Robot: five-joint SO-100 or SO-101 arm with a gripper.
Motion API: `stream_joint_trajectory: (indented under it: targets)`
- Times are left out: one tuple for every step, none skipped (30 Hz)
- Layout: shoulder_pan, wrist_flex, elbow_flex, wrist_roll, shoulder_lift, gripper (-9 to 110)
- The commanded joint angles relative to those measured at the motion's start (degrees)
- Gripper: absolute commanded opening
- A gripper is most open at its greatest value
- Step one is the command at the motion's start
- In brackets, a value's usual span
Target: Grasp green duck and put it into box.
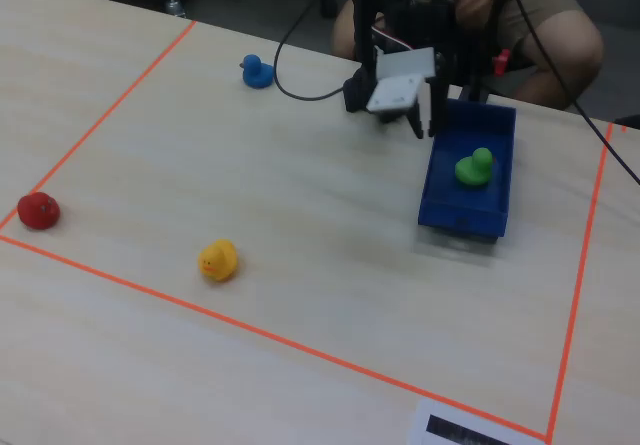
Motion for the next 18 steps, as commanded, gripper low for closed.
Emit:
stream_joint_trajectory:
  targets:
    - [9.14, -12.74, 13.54, -8.53, 18.46, 0]
    - [11.16, -15.38, 17.93, -10.81, 22.76, 0]
    - [12.83, -17.58, 21.97, -12.13, 26.72, 0]
    - [14.50, -19.16, 25.49, -13.18, 30.15, 0]
    - [16.00, -20.13, 28.65, -13.97, 33.13, 0]
    - [17.31, -20.92, 31.46, -15.21, 35.51, 0]
    - [18.54, -22.41, 34.63, -16.00, 38.32, 0]
    - [19.60, -23.55, 37.35, -16.08, 41.04, 0]
    - [20.39, -23.99, 39.64, -16.70, 43.15, 0]
    - [21.09, -24.08, 41.66, -17.14, 44.91, 0]
    - [21.80, -24.08, 43.51, -17.05, 46.67, 0]
    - [22.41, -24.08, 45.35, -16.96, 48.52, 0]
    - [22.85, -23.82, 47.37, -16.87, 50.45, 0]
    - [23.03, -23.47, 48.78, -17.14, 51.42, 0]
    - [23.38, -23.29, 49.66, -16.70, 51.42, 0]
    - [23.64, -23.55, 50.54, -16.52, 51.42, 0]
    - [23.82, -24.70, 51.68, -16.35, 51.42, 0]
    - [23.99, -26.10, 53.00, -16.35, 51.42, 0]
